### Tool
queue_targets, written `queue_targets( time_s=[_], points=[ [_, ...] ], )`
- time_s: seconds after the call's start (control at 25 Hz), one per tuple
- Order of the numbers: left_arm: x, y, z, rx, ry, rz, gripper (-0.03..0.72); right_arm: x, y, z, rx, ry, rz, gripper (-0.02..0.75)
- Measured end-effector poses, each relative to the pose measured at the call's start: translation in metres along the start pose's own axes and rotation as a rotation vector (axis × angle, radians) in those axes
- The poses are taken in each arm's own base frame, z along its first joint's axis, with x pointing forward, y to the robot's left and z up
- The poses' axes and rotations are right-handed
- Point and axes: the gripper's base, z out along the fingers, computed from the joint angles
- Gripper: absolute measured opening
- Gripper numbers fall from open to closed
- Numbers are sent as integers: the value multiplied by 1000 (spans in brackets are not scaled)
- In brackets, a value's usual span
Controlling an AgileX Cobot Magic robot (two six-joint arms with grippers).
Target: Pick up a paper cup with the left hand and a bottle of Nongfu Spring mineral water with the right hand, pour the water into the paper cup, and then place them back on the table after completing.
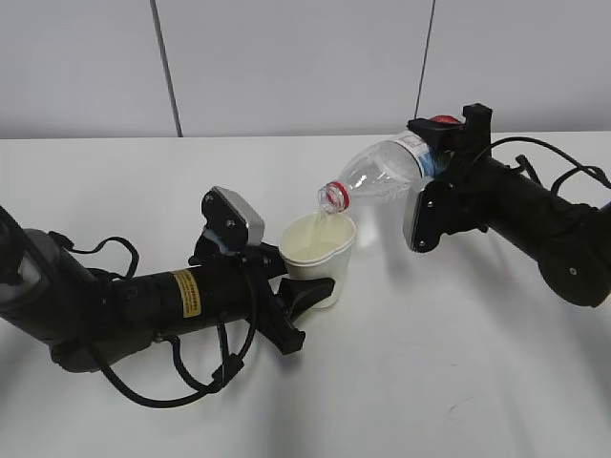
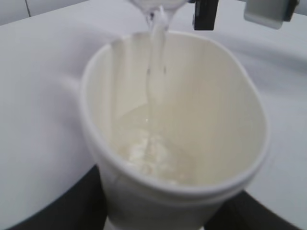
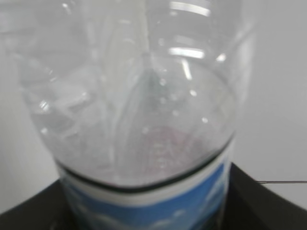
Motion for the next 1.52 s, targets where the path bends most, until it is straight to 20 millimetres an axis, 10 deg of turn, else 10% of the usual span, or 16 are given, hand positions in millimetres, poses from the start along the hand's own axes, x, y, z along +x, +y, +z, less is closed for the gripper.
queue_targets(
  time_s=[0.76, 1.52],
  points=[
    [0, 2, 0, -19, -4, -12, 351, 1, 2, -2, -4, 13, 240, 421],
    [-2, 12, -1, -132, -26, -86, 350, 11, 7, -3, 28, 152, 1192, 421]
  ],
)
